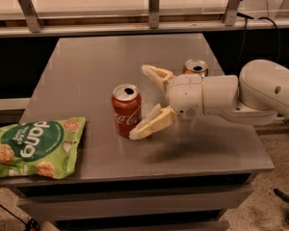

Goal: Knock coke can over

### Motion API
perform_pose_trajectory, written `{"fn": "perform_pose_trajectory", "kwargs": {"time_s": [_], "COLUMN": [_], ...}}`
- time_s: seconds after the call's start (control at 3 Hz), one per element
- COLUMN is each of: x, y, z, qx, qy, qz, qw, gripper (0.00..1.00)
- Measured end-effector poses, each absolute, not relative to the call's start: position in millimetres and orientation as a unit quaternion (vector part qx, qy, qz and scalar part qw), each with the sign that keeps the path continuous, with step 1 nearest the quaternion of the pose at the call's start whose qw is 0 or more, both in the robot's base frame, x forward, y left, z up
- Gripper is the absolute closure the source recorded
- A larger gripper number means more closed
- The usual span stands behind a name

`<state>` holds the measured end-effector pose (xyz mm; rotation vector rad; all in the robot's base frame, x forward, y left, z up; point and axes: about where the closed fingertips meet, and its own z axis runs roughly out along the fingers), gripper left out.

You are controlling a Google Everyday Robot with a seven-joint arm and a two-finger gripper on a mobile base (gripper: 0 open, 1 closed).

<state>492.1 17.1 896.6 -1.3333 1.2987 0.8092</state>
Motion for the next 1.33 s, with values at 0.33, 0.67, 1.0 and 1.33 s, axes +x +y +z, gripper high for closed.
{"fn": "perform_pose_trajectory", "kwargs": {"time_s": [0.33, 0.67, 1.0, 1.33], "x": [481.0, 478.3, 482.2, 485.9], "y": [22.4, 23.7, 21.0, 19.7], "z": [888.4, 877.8, 869.4, 864.1], "qx": [-0.55, -0.545, -0.542, -0.536], "qy": [0.55, 0.554, 0.557, 0.558], "qz": [0.354, 0.357, 0.344, 0.341], "qw": [0.519, 0.518, 0.527, 0.533], "gripper": [0.0, 0.0, 0.0, 0.0]}}
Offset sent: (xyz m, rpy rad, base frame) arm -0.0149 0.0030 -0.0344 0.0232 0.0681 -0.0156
